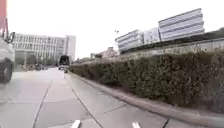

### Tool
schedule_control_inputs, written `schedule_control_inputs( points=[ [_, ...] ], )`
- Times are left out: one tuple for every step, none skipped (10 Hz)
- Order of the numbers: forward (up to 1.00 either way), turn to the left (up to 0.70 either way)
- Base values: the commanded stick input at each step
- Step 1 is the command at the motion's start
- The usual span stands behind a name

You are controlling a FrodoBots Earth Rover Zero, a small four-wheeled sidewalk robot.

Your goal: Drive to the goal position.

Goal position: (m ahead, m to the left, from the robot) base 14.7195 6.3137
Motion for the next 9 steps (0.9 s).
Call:
schedule_control_inputs(
  points=[
    [0.0,0.69],
    [0.0,0.45],
    [0.01,0.0],
    [0.05,0.0],
    [0.42,0.0],
    [0.65,0.0],
    [0.7,0.0],
    [0.7,0.0],
    [0.7,0.0]
  ],
)
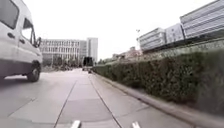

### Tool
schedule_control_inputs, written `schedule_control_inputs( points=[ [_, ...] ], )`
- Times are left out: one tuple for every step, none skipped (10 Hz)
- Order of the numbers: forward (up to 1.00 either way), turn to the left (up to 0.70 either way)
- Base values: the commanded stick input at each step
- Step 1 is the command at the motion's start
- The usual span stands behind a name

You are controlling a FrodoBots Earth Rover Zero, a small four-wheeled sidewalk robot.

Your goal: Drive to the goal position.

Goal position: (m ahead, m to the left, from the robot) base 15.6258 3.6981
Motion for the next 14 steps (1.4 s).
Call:
schedule_control_inputs(
  points=[
    [0.7,0.01],
    [0.7,0.11],
    [0.7,0.34],
    [0.7,0.35],
    [0.7,0.35],
    [0.7,0.35],
    [0.7,0.35],
    [0.7,0.35],
    [0.7,0.1],
    [0.7,0.0],
    [0.7,0.0],
    [0.7,0.0],
    [0.7,0.0],
    [0.7,0.0]
  ],
)
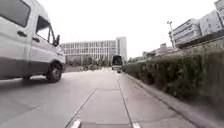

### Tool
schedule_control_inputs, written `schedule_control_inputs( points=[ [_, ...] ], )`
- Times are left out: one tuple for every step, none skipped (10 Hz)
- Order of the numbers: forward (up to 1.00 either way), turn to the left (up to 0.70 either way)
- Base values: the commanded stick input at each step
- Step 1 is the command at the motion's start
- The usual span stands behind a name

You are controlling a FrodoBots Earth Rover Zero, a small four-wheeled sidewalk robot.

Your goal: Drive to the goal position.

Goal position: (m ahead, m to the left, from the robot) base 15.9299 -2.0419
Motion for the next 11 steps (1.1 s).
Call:
schedule_control_inputs(
  points=[
    [0.7,0.0],
    [0.7,0.0],
    [0.7,0.0],
    [0.7,0.0],
    [0.7,0.0],
    [0.7,0.0],
    [0.7,0.0],
    [0.7,0.0],
    [0.7,0.0],
    [0.7,0.0],
    [0.7,0.0]
  ],
)
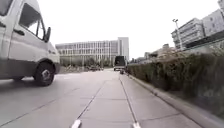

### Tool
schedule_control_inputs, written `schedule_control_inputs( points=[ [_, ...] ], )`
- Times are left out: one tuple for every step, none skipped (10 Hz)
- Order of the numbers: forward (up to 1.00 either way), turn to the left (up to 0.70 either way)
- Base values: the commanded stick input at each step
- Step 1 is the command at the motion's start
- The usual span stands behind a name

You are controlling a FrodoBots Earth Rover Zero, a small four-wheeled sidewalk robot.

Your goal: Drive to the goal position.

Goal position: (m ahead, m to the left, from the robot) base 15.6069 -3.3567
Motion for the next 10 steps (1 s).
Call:
schedule_control_inputs(
  points=[
    [0.7,0.0],
    [0.7,0.0],
    [0.7,0.0],
    [0.7,0.0],
    [0.7,0.0],
    [0.7,0.0],
    [0.7,0.0],
    [0.7,0.0],
    [0.7,0.0],
    [0.7,0.0]
  ],
)
